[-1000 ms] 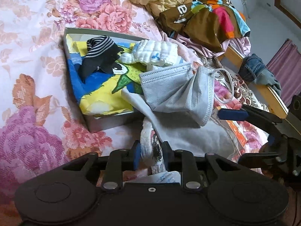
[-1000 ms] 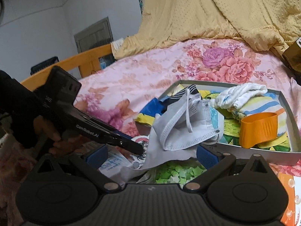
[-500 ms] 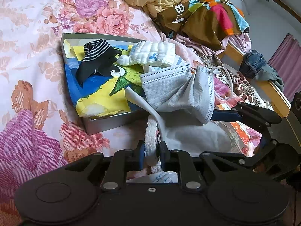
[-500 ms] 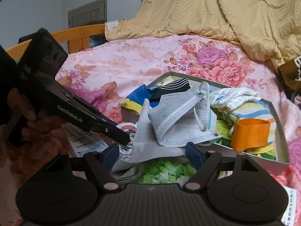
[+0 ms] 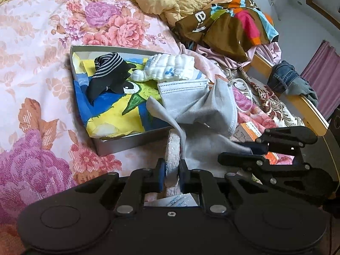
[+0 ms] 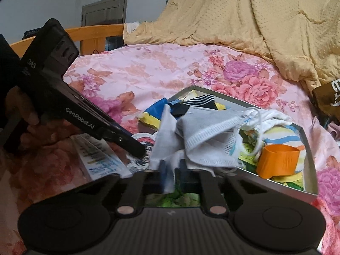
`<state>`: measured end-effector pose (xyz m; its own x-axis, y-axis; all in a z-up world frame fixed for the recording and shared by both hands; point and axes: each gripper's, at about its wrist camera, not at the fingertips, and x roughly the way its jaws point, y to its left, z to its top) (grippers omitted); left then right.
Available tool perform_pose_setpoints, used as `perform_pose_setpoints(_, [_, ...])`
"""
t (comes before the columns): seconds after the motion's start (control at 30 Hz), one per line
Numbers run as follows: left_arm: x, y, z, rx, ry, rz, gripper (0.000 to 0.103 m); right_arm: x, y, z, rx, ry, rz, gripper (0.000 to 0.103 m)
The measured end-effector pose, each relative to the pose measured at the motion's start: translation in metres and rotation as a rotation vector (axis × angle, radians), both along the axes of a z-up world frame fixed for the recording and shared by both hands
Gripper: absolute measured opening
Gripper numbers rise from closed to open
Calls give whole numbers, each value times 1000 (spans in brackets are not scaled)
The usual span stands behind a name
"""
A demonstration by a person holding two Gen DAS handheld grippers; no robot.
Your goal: Organize soft objects
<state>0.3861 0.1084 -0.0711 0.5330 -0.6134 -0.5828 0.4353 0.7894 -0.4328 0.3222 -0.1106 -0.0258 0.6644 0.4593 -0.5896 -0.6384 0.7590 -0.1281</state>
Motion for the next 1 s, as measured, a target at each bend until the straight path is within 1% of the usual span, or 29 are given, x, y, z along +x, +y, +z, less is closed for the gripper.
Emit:
perform_pose_setpoints(0.13, [-3,3,10,-7,-27,6,13,2,-2,6,2,-27,-7,3])
perform_pose_setpoints(0.27, [-4,7,22,-28,-57,18,13,8,-5,17,-3,-73,-9,2])
perform_pose_setpoints(0.53, [12,6,43,-36,-145,56,13,43,-3,40,-17,-159,-22,2])
perform_pose_setpoints(0.67, [25,5,51,-20,-186,99,13,66,-6,47,12,-177,-53,2])
perform_pose_setpoints(0.77, [35,4,54,-5,-208,134,13,84,-9,51,53,-180,-90,2])
perform_pose_setpoints(1.0, [58,-7,53,27,-221,196,13,116,-14,52,113,-181,-150,2])
